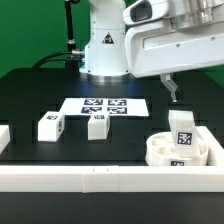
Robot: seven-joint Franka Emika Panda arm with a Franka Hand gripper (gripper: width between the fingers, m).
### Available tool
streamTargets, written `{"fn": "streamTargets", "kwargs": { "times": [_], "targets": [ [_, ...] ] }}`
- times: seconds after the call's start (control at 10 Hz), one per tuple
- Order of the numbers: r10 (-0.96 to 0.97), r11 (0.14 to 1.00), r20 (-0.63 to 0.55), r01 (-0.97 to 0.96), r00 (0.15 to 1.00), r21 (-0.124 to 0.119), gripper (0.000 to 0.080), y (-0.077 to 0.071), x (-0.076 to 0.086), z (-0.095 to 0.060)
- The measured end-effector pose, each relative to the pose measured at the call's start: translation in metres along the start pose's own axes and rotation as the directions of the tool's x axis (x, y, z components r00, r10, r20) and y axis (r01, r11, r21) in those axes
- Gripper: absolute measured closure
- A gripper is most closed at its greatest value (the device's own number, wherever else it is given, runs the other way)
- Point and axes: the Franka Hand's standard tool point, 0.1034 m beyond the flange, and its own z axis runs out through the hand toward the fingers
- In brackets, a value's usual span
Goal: Assemble stool
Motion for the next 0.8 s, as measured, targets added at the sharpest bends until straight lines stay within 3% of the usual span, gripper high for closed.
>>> {"fn": "streamTargets", "kwargs": {
  "times": [0.3, 0.6, 0.7, 0.8],
  "targets": [
    [-0.313, 0.95, 0.001, 0.313, 0.95, -0.016, 0.0151, 0.006, 0.002, 0.002],
    [-0.76, 0.646, -0.01, 0.755, 0.649, -0.115, 0.0151, 0.012, 0.015, 0.001],
    [-0.826, 0.558, 0.011, 0.821, 0.563, -0.12, 0.0151, 0.017, 0.017, 0.003],
    [-0.879, 0.468, 0.042, 0.878, 0.474, -0.103, 0.0151, 0.024, 0.018, 0.005]
  ]
}}
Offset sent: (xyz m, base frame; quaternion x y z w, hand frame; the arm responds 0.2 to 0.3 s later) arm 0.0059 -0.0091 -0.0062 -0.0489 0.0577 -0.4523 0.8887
